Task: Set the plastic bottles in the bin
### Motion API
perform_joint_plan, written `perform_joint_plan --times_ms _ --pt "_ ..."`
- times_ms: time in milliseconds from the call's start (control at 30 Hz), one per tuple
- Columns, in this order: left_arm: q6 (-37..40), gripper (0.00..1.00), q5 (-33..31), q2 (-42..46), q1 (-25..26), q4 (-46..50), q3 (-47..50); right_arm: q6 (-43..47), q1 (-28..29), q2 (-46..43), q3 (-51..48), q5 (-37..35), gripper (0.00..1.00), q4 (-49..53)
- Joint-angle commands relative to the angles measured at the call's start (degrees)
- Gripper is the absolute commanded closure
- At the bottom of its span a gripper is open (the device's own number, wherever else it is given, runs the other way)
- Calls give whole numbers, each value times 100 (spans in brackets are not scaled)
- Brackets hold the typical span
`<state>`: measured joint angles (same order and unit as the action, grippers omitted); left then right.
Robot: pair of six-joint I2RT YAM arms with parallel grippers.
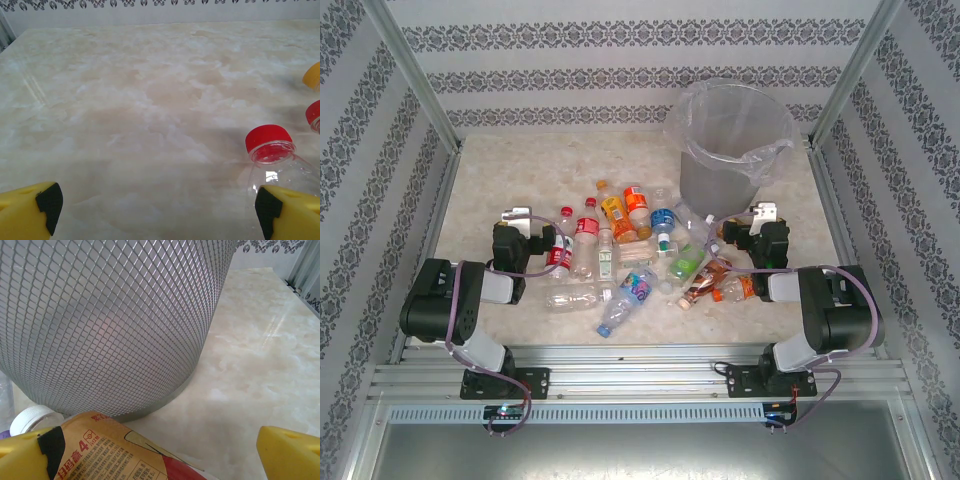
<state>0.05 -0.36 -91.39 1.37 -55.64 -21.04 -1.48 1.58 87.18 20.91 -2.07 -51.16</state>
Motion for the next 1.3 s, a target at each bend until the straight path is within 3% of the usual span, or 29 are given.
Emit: perform_joint_plan --times_ms 0,1067,1267 --pt "144 0 106 56 -53 126 -67 33 -53 -49 115 57 2 -34" --pt "144 0 84 57 -49 141 -76 16 -66 -60 107 94 2 -34" --pt "111 0 41 223 -49 -402 287 -55 -74 -291 34 -74 2 0"
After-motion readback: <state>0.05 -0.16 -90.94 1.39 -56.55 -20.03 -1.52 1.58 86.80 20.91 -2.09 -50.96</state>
